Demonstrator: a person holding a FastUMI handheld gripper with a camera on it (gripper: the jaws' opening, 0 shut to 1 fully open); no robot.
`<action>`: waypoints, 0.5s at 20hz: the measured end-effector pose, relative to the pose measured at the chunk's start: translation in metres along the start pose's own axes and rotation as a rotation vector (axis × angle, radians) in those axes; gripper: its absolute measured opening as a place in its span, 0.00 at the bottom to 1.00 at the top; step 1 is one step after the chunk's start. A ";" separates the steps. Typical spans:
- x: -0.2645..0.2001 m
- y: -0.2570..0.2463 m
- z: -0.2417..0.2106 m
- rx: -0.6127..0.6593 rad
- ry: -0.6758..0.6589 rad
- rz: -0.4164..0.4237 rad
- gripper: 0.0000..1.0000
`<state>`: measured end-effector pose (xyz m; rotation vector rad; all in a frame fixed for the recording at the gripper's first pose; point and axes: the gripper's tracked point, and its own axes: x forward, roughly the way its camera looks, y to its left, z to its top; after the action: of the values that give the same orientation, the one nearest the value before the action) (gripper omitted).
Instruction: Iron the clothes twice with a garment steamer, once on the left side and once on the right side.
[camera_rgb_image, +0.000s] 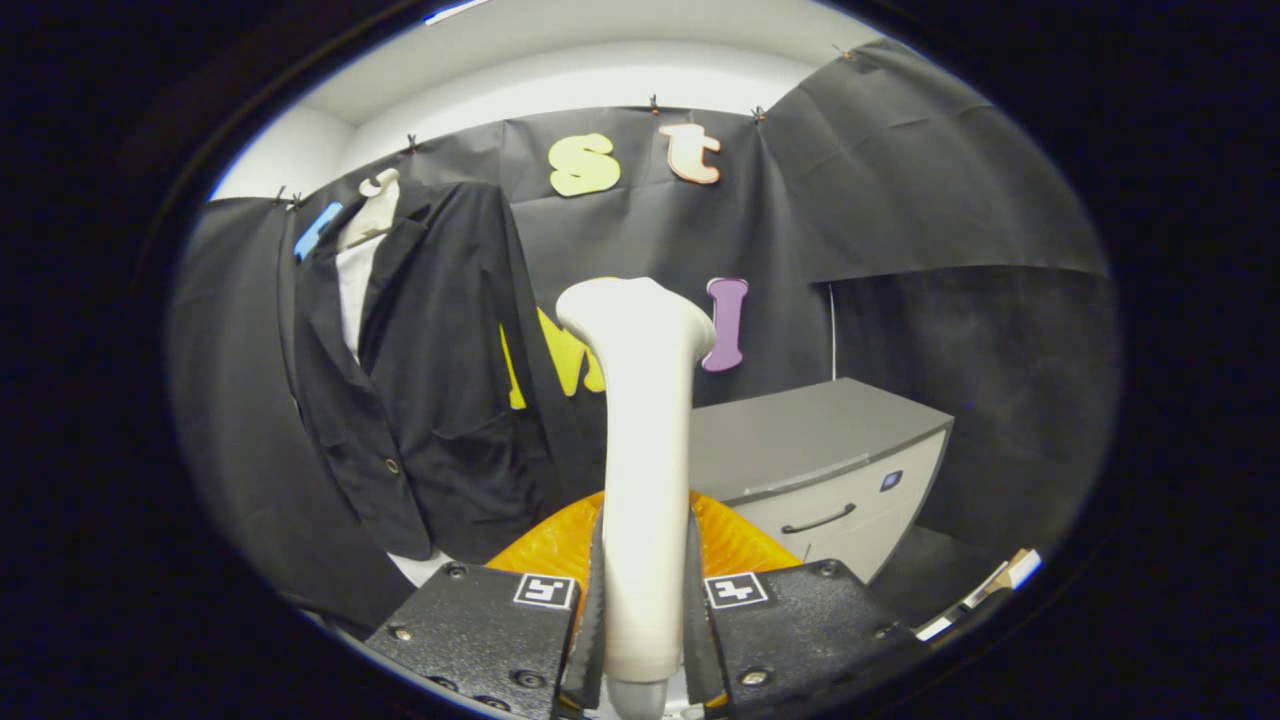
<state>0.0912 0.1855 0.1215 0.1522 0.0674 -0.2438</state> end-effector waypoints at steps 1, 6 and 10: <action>0.001 0.009 0.002 -0.006 -0.016 0.012 0.34; 0.017 0.052 0.025 -0.031 -0.100 0.091 0.34; 0.034 0.103 0.052 -0.051 -0.178 0.181 0.34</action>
<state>0.1523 0.2680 0.1842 0.0845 -0.1162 -0.0738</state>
